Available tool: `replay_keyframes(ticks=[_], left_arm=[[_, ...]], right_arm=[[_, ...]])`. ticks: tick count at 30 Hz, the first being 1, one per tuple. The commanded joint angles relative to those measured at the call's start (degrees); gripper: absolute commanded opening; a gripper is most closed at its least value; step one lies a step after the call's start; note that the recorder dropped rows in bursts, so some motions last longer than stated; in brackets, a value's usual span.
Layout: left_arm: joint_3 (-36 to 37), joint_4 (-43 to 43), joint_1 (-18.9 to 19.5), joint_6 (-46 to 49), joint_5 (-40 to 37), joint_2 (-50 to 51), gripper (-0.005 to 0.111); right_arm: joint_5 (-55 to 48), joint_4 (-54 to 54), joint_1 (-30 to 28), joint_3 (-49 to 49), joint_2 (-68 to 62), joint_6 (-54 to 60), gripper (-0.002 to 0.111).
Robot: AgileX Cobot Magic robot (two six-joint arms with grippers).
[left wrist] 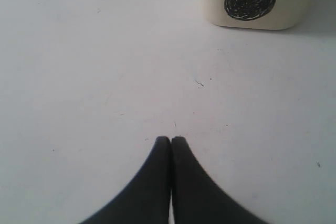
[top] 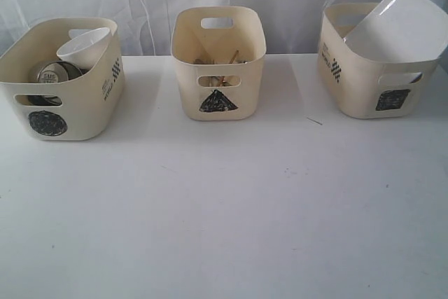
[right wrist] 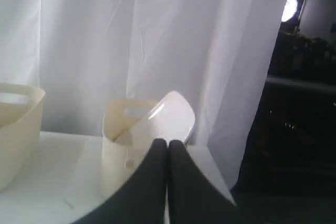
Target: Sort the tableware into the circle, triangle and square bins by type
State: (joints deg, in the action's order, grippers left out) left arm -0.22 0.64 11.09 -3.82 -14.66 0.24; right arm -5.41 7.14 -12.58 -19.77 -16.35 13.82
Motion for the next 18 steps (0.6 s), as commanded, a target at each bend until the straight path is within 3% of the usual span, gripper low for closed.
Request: replay_keyframes(ticks=[1, 3, 5, 9, 18], left_arm=[[0.2, -0.1, -0.4, -0.2, 0.1, -0.2, 0.000], [0.2, -0.1, -0.4, -0.2, 0.1, -0.2, 0.000], [0.2, -0.1, -0.4, -0.2, 0.1, -0.2, 0.000], [0.2, -0.1, -0.4, -0.2, 0.1, -0.2, 0.000], [0.2, -0.1, -0.4, -0.2, 0.1, -0.2, 0.000]], right_arm=[[3.2, -3.6, 1.4, 14.4, 8.4, -7.6, 0.000], [3.2, -0.7, 3.8, 19.8, 14.2, -7.6, 0.000], [-7.5, -1.6, 5.8, 19.8, 16.3, -7.6, 0.000], [-13.8, -5.4, 7.9, 19.8, 16.3, -7.5, 0.000], [-14.2, -8.8, 8.0, 19.8, 16.3, -7.2, 0.000]])
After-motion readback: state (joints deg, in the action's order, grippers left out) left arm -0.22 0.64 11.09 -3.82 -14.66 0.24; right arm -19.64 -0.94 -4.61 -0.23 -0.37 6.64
